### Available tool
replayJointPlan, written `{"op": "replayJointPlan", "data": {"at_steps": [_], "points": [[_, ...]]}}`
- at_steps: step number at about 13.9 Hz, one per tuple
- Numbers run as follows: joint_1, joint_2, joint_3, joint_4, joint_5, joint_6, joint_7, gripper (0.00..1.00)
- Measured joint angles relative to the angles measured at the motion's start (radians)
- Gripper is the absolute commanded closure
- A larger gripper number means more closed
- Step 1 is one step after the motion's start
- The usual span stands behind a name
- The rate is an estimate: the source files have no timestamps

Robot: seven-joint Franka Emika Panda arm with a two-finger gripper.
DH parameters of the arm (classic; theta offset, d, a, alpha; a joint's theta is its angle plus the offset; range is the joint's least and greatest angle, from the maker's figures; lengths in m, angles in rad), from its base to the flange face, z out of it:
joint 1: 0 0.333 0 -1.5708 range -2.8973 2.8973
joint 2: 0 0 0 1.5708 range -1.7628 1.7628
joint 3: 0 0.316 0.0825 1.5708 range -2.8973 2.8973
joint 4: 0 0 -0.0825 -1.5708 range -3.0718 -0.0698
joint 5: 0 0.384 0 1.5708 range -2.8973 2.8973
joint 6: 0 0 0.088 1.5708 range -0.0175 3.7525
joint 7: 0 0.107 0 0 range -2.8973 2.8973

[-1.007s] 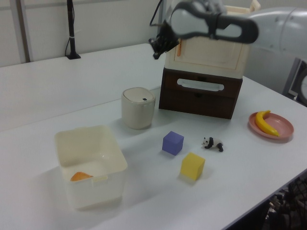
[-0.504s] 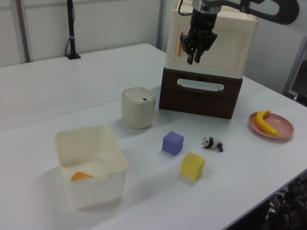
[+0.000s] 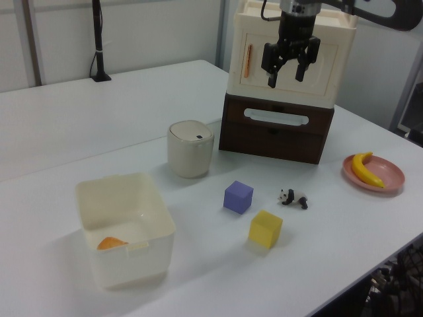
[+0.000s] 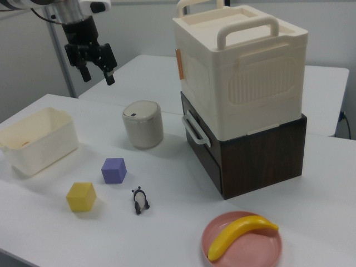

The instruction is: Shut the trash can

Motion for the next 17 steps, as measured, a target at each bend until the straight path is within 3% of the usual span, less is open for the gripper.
{"op": "replayJointPlan", "data": {"at_steps": [17], "points": [[0.0,-0.007,0.002,-0.009,-0.001,0.0,-0.017,0.0]]}}
